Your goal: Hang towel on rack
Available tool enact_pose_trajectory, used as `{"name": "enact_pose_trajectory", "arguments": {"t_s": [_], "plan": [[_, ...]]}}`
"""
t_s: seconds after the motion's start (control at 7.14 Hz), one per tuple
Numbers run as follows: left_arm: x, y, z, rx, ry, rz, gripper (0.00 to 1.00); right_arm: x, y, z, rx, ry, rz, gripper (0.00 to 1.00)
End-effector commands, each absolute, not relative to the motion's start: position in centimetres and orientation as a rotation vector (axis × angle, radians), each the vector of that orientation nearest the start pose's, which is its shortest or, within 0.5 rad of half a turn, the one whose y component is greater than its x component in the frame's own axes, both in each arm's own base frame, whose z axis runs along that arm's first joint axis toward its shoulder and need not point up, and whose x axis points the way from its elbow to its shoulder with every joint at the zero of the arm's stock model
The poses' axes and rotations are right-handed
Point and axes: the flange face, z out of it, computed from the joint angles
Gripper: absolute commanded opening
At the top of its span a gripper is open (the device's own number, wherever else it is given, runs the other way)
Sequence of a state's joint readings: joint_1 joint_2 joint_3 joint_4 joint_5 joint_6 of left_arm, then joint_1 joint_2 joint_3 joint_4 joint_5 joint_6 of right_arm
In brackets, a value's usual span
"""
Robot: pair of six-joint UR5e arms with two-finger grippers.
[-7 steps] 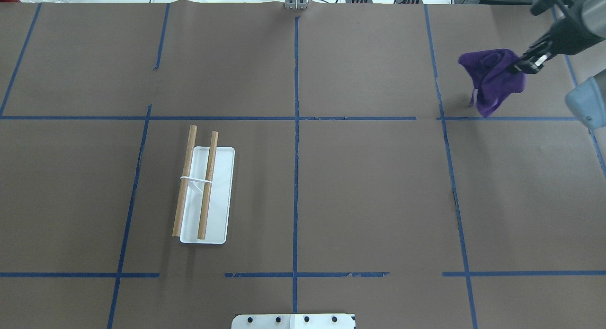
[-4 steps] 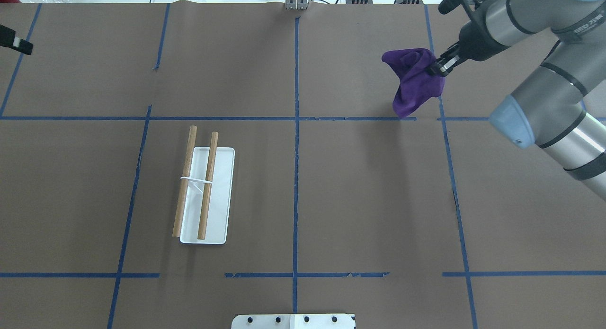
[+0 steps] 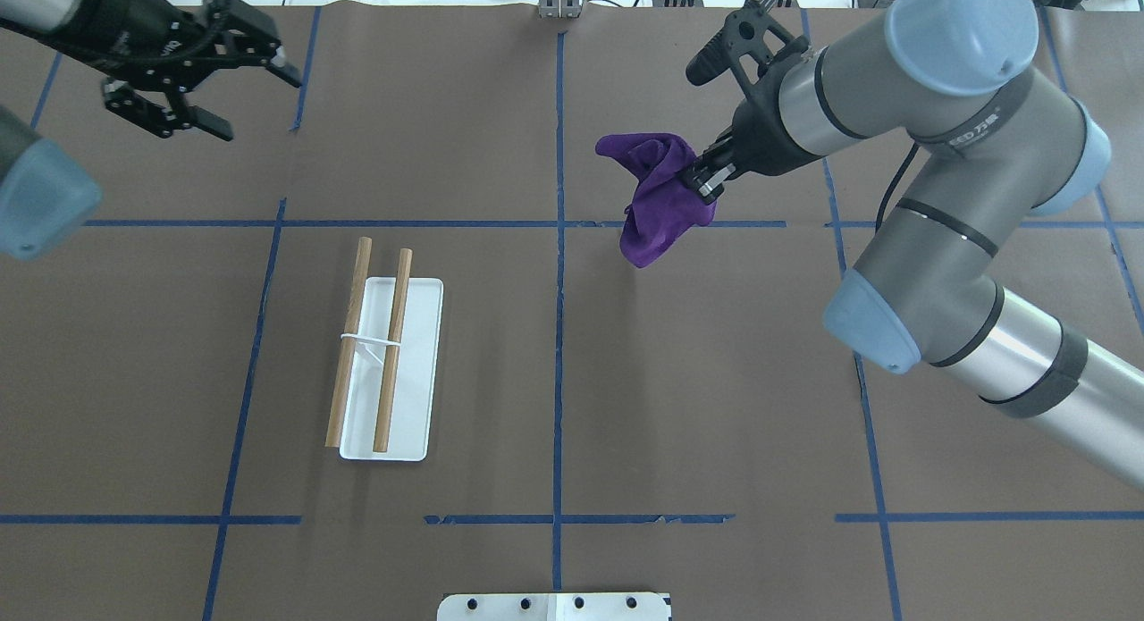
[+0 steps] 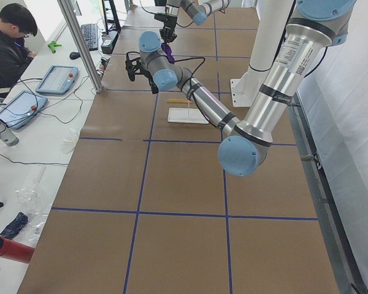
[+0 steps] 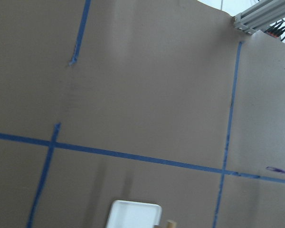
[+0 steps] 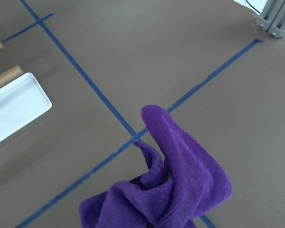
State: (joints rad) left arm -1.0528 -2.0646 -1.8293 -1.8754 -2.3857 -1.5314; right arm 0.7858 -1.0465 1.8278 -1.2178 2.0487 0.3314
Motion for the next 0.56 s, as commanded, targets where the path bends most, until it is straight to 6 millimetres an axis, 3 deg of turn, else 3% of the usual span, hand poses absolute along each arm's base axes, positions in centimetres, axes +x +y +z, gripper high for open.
{"name": "enact_pose_trajectory", "arguments": {"t_s": [0.0, 0.28, 0.42], "plan": [[32.2, -54.8, 16.0, -0.258, 1.237, -0.648, 1.0, -40.7, -46.0, 15.1, 0.794, -1.011, -0.646, 0.0], [37.6, -54.7, 13.3, -0.341, 1.231, -0.735, 1.0, -41.5, -43.7, 13.5, 0.806, -1.044, -0.623, 0.0], [39.9, -53.5, 13.1, -0.352, 1.238, -0.767, 0.96, -41.5, -43.3, 13.2, 0.811, -1.05, -0.626, 0.0]]}}
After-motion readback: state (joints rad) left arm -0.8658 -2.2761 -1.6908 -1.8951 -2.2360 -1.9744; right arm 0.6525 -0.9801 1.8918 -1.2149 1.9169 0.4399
